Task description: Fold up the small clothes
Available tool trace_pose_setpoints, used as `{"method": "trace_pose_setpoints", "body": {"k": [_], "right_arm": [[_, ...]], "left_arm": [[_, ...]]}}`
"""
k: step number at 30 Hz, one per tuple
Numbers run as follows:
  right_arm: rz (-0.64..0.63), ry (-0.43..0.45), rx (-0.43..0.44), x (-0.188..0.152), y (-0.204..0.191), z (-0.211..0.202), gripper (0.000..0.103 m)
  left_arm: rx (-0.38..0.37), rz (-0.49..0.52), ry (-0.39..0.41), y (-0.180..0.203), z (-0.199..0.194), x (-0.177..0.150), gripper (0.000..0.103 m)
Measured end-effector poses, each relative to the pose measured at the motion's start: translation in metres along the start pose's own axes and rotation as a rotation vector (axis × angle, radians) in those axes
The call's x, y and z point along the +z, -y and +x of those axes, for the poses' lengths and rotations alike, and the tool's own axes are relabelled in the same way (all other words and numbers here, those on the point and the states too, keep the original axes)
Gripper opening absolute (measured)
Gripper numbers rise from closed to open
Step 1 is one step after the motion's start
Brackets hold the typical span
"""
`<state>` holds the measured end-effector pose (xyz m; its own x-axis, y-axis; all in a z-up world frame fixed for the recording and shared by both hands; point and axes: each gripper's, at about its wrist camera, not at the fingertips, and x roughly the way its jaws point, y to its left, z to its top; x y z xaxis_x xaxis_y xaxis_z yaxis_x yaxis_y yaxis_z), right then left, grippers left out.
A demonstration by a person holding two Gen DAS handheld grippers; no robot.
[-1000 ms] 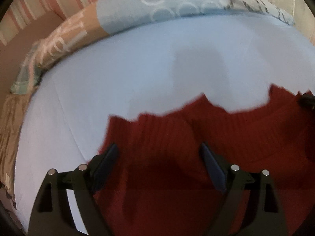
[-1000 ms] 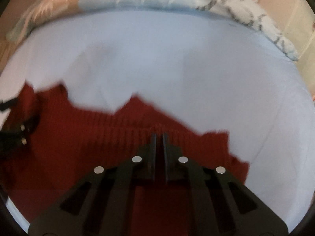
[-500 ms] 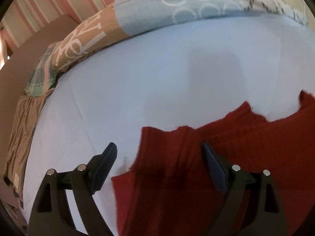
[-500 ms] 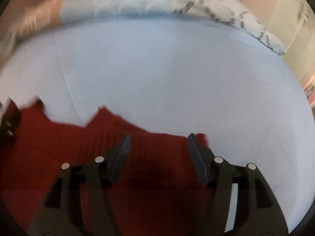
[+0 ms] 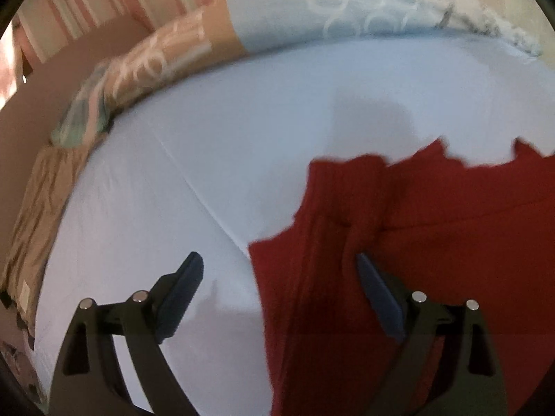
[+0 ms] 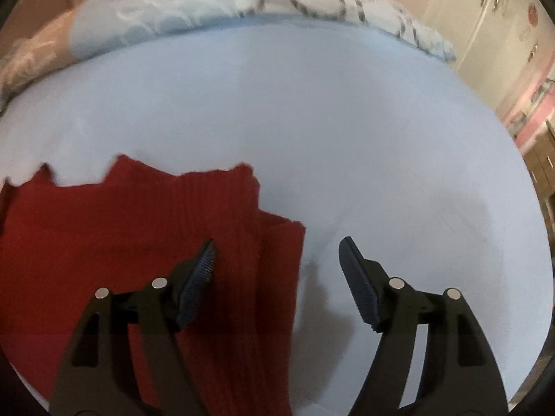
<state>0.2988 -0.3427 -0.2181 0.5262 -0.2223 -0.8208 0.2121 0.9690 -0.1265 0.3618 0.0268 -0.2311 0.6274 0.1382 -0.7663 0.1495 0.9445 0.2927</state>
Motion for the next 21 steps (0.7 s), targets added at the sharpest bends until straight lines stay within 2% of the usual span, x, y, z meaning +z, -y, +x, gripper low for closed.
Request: {"method": "trace_pose_setpoints", "body": {"k": [2,7,13,18,21], "right_arm": [[0.018,0.022,0.05,-0.005,0.005,-0.02,0.072],[0.02,0.069,0.087,-0.029,0.005,-0.074,0.073],[-0.024,0.128,0.076,-0.073,-0.011,-0.14,0.085],[0.023,0.161,0.076,-0.1,-0.006,-0.189,0.087],[0.032,0.176,0.069,-0.117,-0.005,-0.219,0.087]], "left_arm": [[-0.021,0.003,0.068,-0.002,-0.028,0.001,0.09],[-0.08,-0.02,0.174,-0.007,-0.099,-0.015,0.09],[-0.103,-0.04,0.194,-0.003,-0.156,-0.043,0.09],[-0.104,-0.069,0.21,-0.005,-0.196,-0.074,0.09],[-0.117,-0.135,0.176,-0.018,-0.214,-0.097,0.09]]}}
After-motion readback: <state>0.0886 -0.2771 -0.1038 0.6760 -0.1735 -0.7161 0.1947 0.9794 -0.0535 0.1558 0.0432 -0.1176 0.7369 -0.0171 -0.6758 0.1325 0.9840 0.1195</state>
